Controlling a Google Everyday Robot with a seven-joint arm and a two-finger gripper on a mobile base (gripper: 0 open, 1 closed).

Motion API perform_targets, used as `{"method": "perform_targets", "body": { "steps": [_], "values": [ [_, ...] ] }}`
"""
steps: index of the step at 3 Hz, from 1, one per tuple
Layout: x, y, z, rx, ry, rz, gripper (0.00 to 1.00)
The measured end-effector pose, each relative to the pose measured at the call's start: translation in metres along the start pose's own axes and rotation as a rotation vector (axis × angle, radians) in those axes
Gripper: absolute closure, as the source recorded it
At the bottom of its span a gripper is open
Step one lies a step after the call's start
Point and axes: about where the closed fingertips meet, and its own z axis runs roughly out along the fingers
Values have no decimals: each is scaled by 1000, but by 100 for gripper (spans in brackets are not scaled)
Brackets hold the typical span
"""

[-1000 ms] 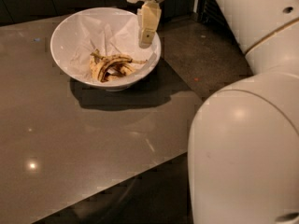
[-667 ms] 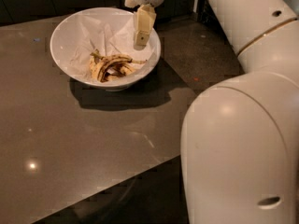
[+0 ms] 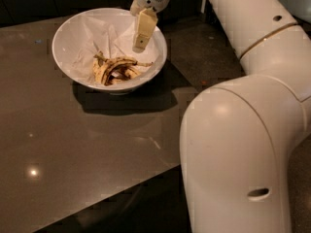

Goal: Pick banana from white bowl

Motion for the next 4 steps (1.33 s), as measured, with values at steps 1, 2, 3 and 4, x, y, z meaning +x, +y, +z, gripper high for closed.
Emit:
{"method": "perform_targets", "body": {
  "steps": [1, 2, 3, 4],
  "values": [
    [-1, -3, 6, -7, -9, 31, 16],
    [-5, -3, 14, -17, -1, 55, 18],
    [-9, 0, 26, -33, 8, 75, 27],
    [-11, 6, 37, -49, 16, 96, 28]
  ]
}}
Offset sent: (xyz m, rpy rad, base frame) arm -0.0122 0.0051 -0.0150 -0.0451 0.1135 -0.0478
